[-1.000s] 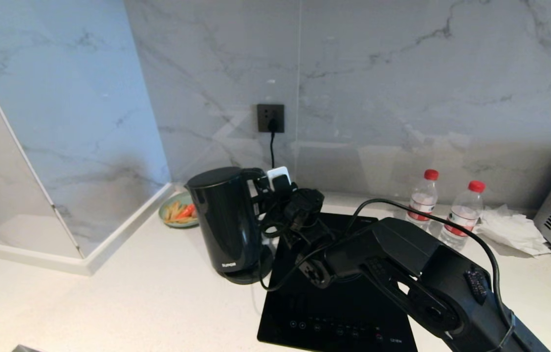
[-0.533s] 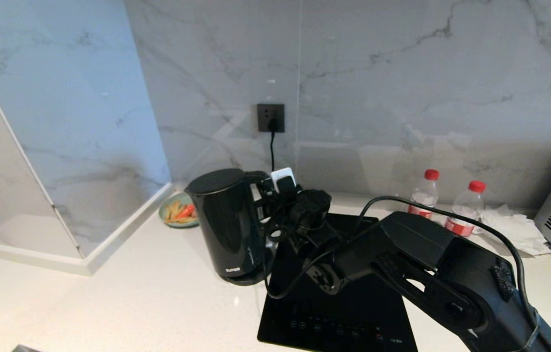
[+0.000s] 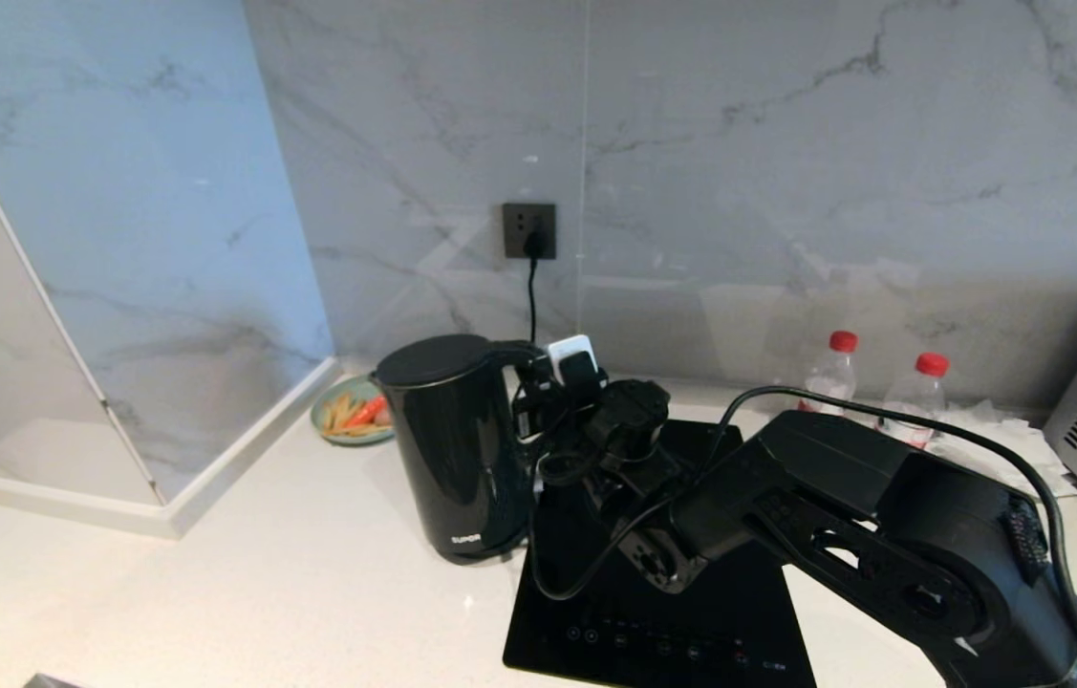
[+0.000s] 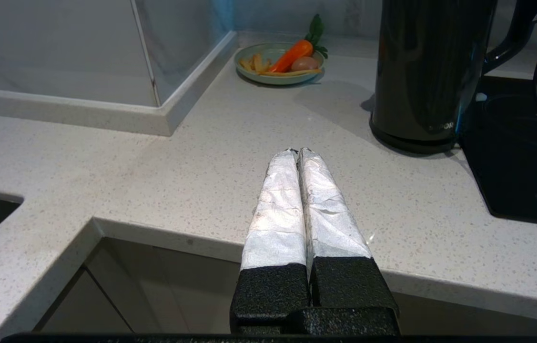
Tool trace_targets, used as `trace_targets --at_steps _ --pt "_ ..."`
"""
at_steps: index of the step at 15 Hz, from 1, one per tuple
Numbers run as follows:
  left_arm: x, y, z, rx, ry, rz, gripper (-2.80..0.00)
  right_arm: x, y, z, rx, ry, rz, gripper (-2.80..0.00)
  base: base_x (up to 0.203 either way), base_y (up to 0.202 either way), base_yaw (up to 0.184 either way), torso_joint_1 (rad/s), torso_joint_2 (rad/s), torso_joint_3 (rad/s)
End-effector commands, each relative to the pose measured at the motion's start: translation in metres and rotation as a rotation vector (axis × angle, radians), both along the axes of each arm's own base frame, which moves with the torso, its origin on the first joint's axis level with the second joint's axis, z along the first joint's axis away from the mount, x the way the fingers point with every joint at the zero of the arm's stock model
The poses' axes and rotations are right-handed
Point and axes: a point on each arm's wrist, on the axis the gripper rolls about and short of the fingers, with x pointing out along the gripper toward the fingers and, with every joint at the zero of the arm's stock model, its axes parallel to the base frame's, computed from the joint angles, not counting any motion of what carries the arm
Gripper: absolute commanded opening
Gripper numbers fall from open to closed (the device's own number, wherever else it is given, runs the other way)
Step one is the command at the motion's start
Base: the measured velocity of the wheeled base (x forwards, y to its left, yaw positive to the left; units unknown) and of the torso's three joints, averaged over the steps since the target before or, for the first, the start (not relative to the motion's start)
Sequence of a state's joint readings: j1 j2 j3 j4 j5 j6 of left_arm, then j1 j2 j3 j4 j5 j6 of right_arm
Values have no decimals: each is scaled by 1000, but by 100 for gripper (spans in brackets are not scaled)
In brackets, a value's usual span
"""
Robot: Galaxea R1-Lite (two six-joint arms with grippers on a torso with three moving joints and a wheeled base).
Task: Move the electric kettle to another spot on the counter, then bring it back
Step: Place it on the power base
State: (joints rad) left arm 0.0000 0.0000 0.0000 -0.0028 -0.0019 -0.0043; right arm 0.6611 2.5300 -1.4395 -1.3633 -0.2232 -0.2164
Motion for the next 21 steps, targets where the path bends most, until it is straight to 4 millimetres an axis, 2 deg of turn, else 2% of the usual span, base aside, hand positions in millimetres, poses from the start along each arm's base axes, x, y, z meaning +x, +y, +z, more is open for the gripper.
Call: trace_targets --at_steps 1,7,12,17,21 --pt "0 0 -1 0 1 0 -280 5 -6 -6 -4 2 -19 -280 0 0 0 0 0 0" --pt "0 0 -1 0 1 0 -280 8 -13 -15 -3 1 -40 -280 0 0 0 0 0 0" --pt "0 0 -1 0 1 0 -280 6 -16 -32 -19 21 -42 -280 0 0 0 0 0 0" --pt "0 0 -1 0 1 0 -280 13 -21 -33 -17 18 -59 -280 0 0 0 0 0 0" --pt "0 0 -1 0 1 0 -280 24 -31 -27 -1 -2 -89 -280 0 0 0 0 0 0"
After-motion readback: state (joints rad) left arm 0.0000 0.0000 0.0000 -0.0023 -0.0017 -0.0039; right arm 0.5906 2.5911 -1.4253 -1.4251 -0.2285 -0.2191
